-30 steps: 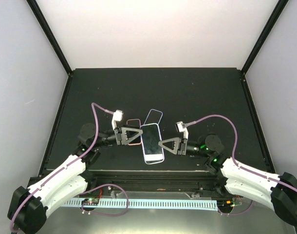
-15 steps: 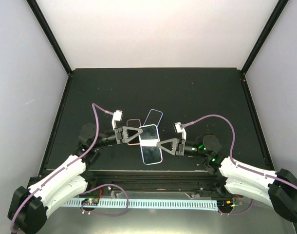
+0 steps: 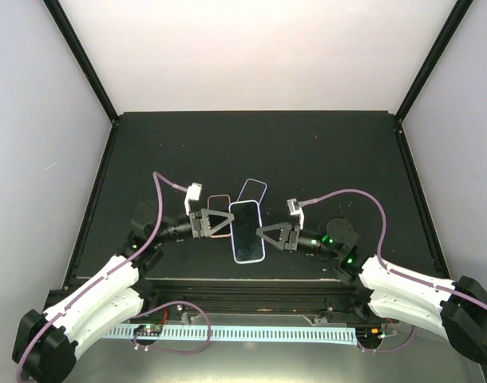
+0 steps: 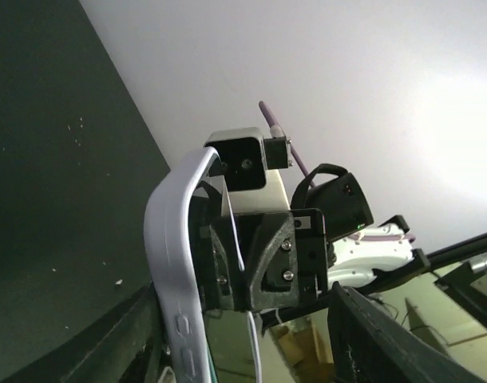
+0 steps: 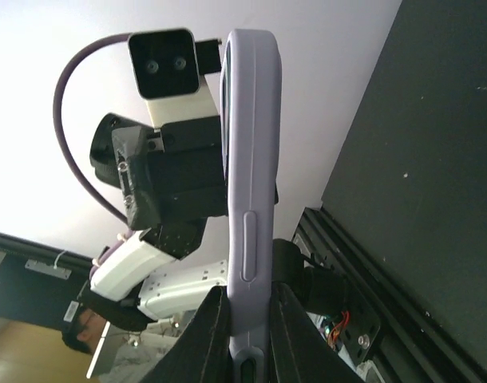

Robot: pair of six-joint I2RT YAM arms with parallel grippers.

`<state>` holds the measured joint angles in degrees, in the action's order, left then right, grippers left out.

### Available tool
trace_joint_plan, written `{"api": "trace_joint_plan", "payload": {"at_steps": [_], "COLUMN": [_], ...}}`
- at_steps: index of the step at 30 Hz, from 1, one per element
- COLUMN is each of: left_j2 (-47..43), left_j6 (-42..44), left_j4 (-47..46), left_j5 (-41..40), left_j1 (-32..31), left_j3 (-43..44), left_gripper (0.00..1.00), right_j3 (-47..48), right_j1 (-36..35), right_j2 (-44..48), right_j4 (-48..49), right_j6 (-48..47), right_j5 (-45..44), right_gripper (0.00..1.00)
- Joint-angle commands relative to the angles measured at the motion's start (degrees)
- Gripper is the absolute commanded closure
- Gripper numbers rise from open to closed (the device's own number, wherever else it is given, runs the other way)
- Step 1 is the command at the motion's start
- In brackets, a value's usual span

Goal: Put the phone into the phone case

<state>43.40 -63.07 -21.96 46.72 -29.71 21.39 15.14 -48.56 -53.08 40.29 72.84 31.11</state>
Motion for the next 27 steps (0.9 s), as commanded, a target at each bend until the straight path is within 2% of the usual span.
{"api": "trace_joint_plan", "payload": {"at_steps": [1,4,7,10,17,19,23,27], "left_j2": [-1.52,-0.60,-0.31,-1.18,-2.55,-1.78,0.59,2.58], "left_j6": [-0.39,-2.69,-3.96,-5.75,-7.15,-6.99,-5.44,-5.45], "left_j4": [-1.34,-4.71,-6.17,-8.35,-10.76,-10.64,-8.34,-9.23], "left_j5": [-0.25,0.78,1.59,1.88,1.17,1.09,1.27,1.36], "left_j1": [-0.12,-0.11,-0.10,-0.13,-0.48,-0.65,-0.94,-1.89], "left_j3": [-0.77,-2.65,-3.63,-4.87,-5.47,-5.10,-4.32,-4.24], "left_gripper": [0.39,0.31,0.28,0.28,0.42,0.41,0.33,0.31], "right_j3": [3.48,5.19,5.95,5.49,4.99,4.64,3.94,4.02], "right_j1": [-0.30,-0.30,-0.31,-0.23,-0.28,-0.29,-0.31,-0.26], "right_j2": [1.13,1.14,1.50,2.45,3.14,2.77,2.13,1.56], "right_j4": [2.29,1.17,0.81,1.51,1.37,2.28,4.34,4.80], "right_j6": [1.26,1.15,1.83,2.04,2.37,2.89,3.99,4.11], "right_j5": [-6.08,-8.13,-10.87,-14.15,-16.60,-16.28,-16.10,-16.18], "right_gripper": [0.89,0.89,0.89,0.89,0.89,0.89,0.89,0.89]}}
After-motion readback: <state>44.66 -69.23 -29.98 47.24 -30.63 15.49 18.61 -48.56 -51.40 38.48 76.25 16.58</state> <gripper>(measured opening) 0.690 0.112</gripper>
